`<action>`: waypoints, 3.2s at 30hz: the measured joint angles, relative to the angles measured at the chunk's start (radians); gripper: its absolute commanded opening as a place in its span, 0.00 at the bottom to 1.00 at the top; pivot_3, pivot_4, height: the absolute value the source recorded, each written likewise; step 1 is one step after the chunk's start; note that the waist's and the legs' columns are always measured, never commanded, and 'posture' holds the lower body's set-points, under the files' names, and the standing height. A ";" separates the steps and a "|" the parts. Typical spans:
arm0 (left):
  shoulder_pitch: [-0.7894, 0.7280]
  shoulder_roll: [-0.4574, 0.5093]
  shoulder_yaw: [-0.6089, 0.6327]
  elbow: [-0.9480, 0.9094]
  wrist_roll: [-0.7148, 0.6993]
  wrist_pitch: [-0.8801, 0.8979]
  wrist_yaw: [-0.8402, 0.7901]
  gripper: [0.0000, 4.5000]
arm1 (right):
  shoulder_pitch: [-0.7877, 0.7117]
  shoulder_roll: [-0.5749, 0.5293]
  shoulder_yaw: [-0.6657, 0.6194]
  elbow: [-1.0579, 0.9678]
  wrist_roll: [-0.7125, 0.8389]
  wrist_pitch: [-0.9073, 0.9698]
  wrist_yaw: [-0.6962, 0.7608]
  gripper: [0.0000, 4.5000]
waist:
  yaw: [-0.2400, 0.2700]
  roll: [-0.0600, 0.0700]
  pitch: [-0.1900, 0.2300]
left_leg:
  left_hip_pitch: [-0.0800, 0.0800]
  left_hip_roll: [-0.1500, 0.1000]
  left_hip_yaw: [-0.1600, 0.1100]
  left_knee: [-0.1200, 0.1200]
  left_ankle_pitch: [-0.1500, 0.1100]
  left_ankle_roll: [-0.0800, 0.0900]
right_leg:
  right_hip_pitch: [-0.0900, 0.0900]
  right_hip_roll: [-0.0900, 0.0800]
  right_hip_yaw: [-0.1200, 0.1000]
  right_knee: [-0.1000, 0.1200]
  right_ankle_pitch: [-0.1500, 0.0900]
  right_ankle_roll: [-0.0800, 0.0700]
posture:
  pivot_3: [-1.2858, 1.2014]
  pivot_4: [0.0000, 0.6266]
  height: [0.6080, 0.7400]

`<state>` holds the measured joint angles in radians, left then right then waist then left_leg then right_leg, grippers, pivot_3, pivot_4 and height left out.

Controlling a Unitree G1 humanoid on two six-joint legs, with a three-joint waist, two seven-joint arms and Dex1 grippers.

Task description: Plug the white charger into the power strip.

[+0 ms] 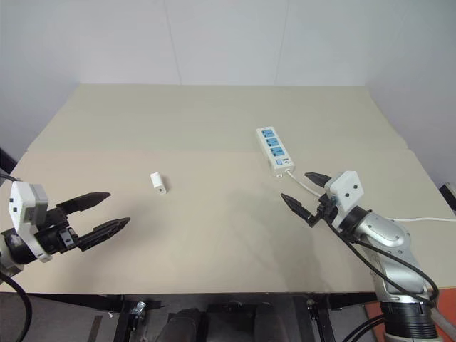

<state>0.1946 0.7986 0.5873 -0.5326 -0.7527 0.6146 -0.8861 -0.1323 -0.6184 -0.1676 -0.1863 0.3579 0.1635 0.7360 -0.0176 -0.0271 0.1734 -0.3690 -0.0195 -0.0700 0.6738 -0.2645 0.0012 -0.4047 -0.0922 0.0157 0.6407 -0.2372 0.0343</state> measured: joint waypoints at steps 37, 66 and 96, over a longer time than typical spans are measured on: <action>-0.220 -0.025 -0.218 0.028 -0.029 -0.002 0.017 1.00 | -0.381 0.168 0.193 0.436 -0.304 0.164 -0.328 0.99 | -0.001 0.000 0.000 | -0.001 0.000 0.003 -0.006 0.000 0.000 | -0.003 0.000 0.001 -0.003 0.001 -0.001 | 0.52 0.24 1.00; -0.234 -0.030 -0.246 0.036 -0.029 -0.005 0.009 1.00 | -0.325 0.159 0.189 0.397 -0.288 0.183 -0.195 0.01 | -0.004 0.000 0.000 | -0.001 0.001 0.013 -0.009 -0.001 0.001 | -0.003 0.001 0.003 -0.010 0.001 -0.001 | 0.52 0.24 1.00; -0.237 -0.027 -0.254 0.038 -0.030 -0.004 0.002 1.00 | 0.033 0.013 0.090 -0.028 -0.059 0.193 0.089 0.99 | -0.001 0.000 0.000 | 0.000 0.002 0.014 -0.010 -0.001 0.002 | -0.003 0.001 0.004 -0.009 0.001 -0.001 | 0.52 0.24 1.00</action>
<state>-0.0420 0.7717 0.3336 -0.4946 -0.7829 0.6104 -0.8846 -0.0992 -0.6058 -0.0776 -0.2145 0.2988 0.3566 0.8252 -0.0188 -0.0271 0.1735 -0.3687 -0.0179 -0.0559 0.6643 -0.2657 0.0032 -0.4074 -0.0909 0.0196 0.6314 -0.2361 0.0332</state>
